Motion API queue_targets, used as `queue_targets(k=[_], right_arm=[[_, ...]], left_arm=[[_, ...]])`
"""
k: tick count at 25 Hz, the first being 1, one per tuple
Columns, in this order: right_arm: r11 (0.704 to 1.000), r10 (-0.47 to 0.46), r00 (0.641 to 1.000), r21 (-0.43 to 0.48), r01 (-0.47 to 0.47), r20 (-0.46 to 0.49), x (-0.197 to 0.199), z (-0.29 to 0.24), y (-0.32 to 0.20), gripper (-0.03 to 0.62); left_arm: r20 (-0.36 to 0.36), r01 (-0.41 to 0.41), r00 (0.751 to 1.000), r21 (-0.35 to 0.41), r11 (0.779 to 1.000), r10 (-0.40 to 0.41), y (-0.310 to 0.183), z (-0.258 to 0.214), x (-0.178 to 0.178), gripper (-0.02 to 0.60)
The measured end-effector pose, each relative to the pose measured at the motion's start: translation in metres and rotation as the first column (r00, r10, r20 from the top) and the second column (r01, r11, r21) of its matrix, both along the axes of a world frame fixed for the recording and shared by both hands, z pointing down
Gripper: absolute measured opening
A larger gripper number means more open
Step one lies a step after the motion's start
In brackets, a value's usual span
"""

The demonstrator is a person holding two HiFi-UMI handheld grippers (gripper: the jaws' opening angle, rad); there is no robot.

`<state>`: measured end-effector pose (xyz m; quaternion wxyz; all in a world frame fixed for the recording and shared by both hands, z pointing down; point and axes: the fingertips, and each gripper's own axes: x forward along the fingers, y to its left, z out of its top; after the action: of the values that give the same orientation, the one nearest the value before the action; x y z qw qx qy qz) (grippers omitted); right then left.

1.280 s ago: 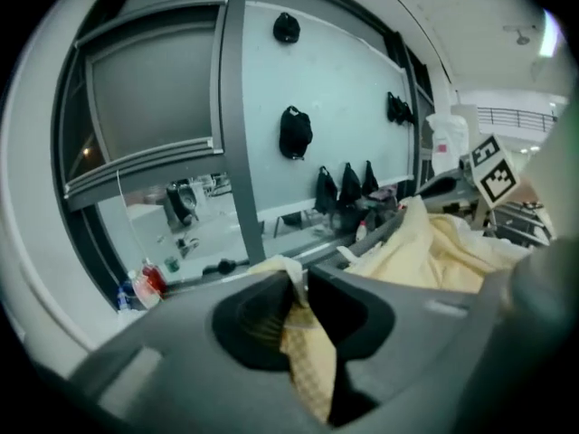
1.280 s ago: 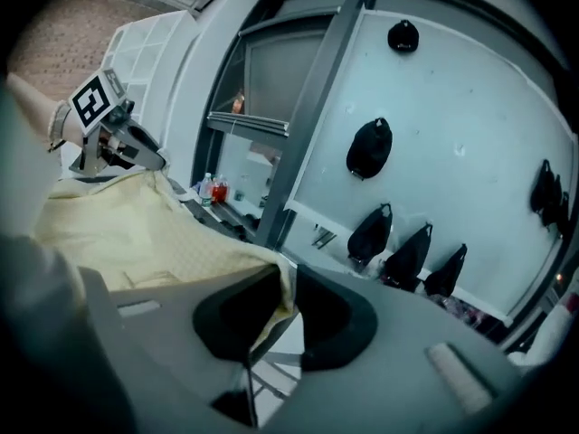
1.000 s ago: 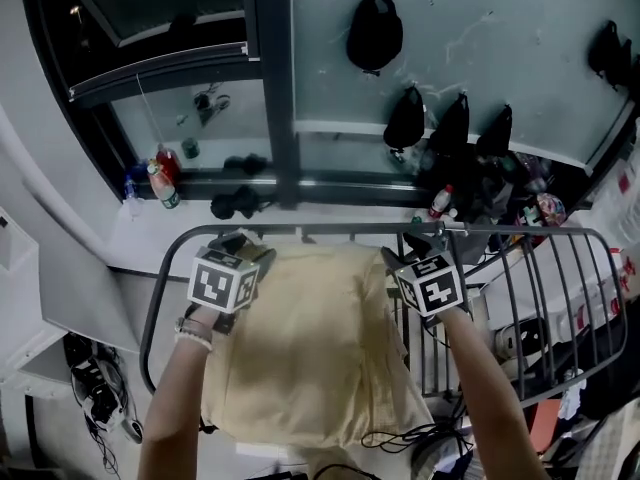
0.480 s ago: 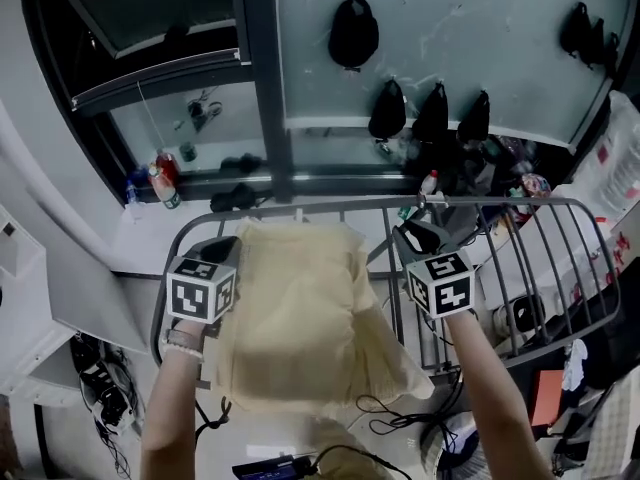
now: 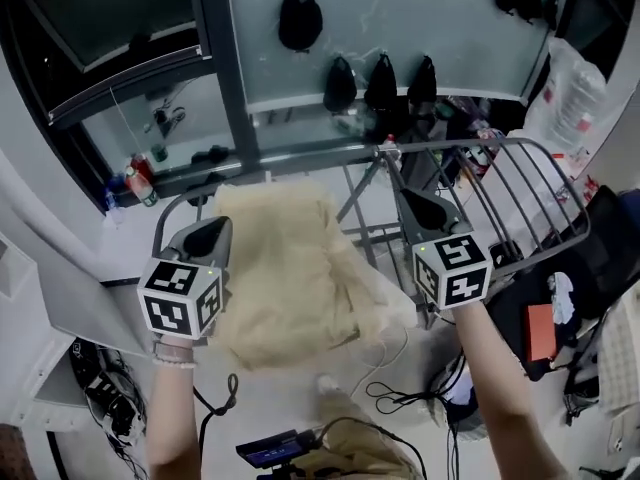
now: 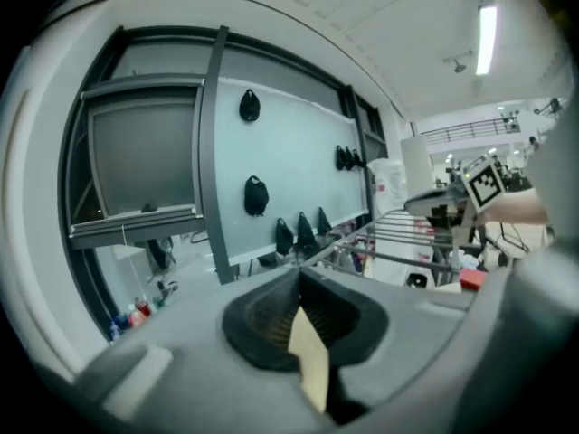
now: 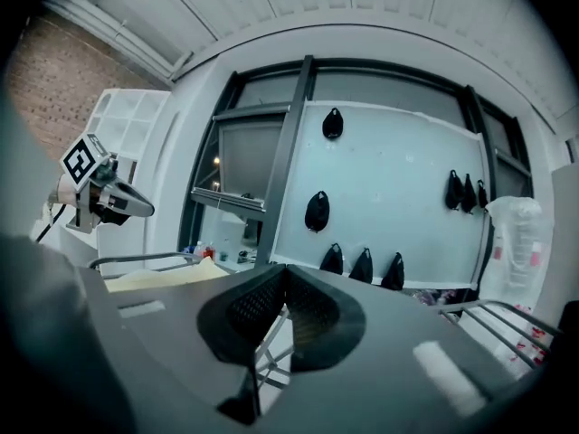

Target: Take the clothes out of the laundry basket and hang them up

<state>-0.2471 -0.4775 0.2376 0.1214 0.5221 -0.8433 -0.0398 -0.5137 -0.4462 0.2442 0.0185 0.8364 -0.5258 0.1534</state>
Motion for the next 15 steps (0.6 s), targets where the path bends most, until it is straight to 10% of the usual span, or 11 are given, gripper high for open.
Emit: queue_targets(k=[9,15], right_arm=[[0.985,0.154,0.988,0.073,-0.154,0.003,0.07,-0.024,0.149,0.003],[0.943,0.329,0.944,0.062,-0.328,-0.006,0.16,-0.019,0.237,0.003]], left_arm=[[-0.05,-0.237,0.97,0.06,0.97,0.24,0.103,-0.019,0.1,-0.006],[-0.027,-0.442,0.895,0.073,0.894,0.445,0.149,-0.012,0.206,-0.006]])
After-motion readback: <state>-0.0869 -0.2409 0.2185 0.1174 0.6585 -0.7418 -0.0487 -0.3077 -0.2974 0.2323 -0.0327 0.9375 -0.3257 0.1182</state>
